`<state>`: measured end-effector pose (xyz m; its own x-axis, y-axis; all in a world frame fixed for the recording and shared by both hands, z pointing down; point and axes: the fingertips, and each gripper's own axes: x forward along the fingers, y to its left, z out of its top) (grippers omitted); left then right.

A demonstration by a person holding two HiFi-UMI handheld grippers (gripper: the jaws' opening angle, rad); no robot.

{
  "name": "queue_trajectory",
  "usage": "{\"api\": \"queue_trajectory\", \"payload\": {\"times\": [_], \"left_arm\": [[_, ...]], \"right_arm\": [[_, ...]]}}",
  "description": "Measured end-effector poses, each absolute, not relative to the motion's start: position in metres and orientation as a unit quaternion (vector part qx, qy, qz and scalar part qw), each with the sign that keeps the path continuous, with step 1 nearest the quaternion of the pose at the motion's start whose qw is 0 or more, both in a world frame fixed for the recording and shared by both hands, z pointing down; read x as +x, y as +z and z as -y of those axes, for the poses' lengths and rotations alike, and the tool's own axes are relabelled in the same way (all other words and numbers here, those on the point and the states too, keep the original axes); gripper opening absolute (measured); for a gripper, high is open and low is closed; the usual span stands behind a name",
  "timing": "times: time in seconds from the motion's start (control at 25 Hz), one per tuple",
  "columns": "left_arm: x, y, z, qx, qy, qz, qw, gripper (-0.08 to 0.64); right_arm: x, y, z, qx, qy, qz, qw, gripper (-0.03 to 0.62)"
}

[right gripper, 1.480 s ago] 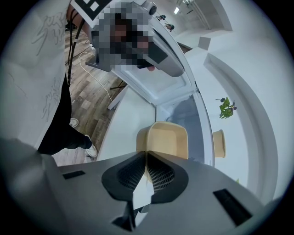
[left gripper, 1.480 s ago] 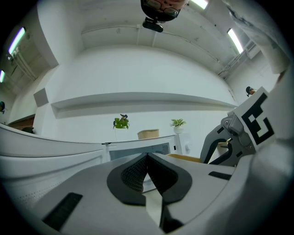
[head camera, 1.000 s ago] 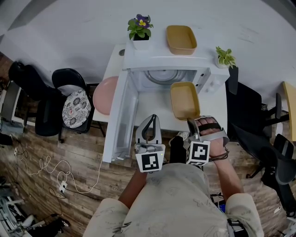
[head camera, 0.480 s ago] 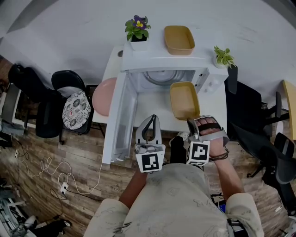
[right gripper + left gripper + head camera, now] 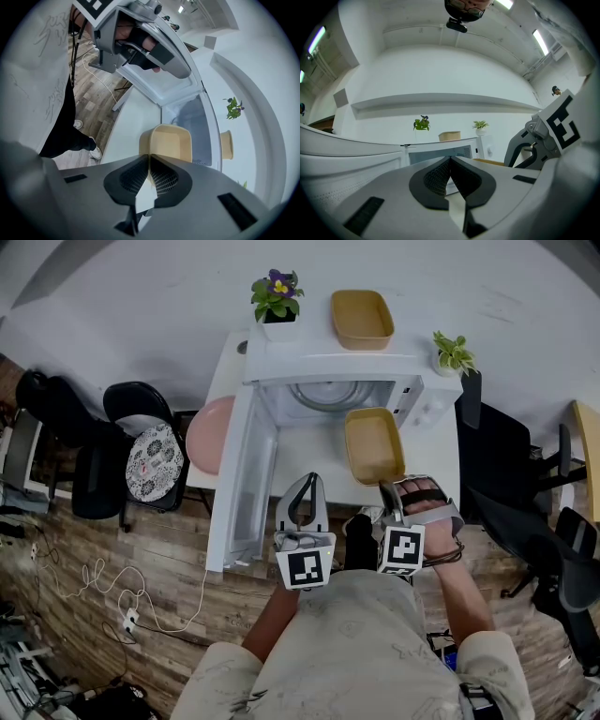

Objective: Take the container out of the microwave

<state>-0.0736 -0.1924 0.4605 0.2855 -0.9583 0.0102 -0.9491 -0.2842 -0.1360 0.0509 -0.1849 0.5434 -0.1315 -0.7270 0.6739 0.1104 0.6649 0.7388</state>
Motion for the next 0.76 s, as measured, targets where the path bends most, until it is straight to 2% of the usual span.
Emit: {"api": "queue_trajectory", "payload": {"times": [0.76], "left_arm": [[-0.077, 0.464, 0.1936, -0.798, -0.041, -0.599, 0.044, 0.008]], "right_arm": [[0.0515, 0.5437, 0.1865, 0.233, -0.331, 0.674, 0.618, 0.029]]}}
